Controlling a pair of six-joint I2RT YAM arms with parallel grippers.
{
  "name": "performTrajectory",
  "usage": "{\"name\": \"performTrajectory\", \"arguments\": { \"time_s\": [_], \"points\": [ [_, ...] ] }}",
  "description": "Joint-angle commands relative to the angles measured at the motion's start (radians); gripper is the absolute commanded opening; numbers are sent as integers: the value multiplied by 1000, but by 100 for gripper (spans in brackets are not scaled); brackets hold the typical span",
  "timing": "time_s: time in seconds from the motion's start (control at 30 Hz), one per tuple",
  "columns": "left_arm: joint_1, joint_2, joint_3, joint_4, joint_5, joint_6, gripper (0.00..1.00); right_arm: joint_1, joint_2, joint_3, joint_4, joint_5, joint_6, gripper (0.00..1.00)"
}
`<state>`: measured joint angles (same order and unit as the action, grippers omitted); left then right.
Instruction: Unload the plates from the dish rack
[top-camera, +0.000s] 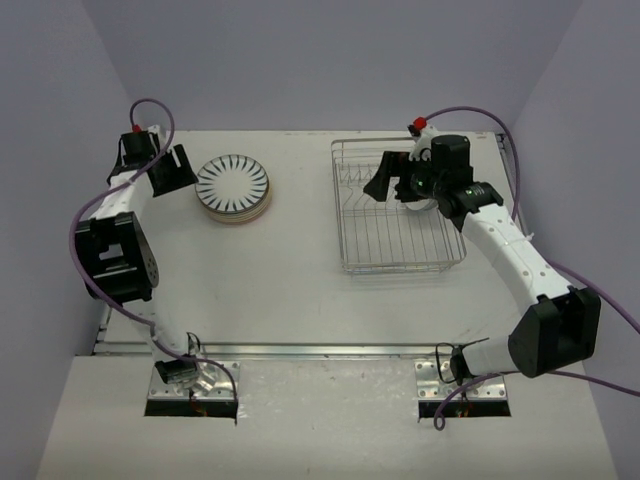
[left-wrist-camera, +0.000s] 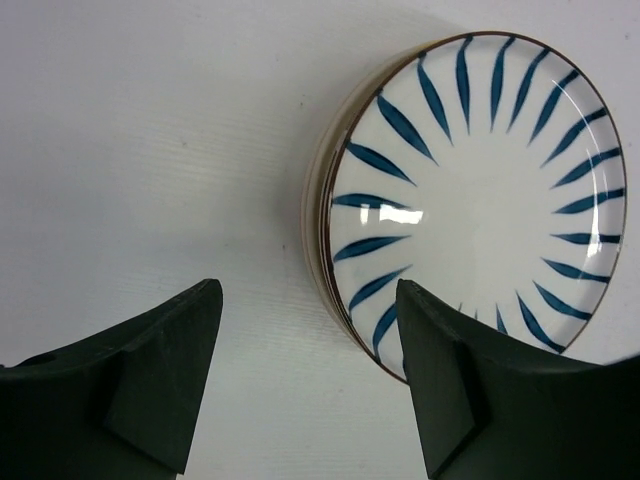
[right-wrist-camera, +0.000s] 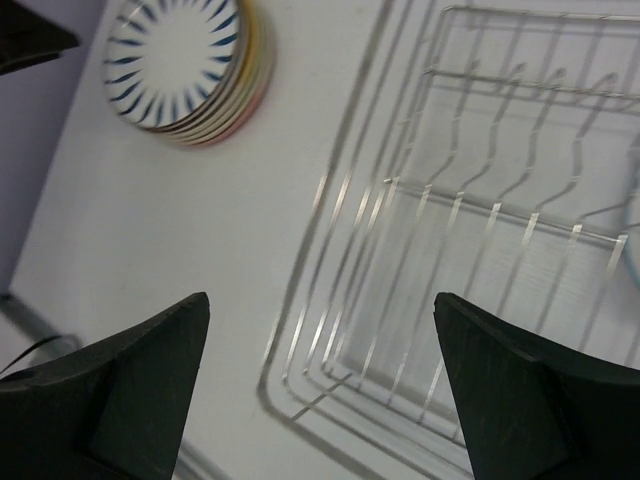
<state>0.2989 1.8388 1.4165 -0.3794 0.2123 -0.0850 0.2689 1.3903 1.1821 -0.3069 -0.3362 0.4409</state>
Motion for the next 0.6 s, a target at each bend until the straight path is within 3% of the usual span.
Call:
{"name": "performTrajectory", "arguments": {
  "time_s": [0.0,0.17,0.57],
  "points": [
    [-28,-182,-81,105,11,53,69,-7,-32,63,-5,455,-124,90],
    [-178,-319,-125,119,-71,160,70,-13,-27,51,61,740,-213,88],
    [-441,-411,-119,80,-185,196,71,-110,92,85,102,697,-195,79]
  ]
}}
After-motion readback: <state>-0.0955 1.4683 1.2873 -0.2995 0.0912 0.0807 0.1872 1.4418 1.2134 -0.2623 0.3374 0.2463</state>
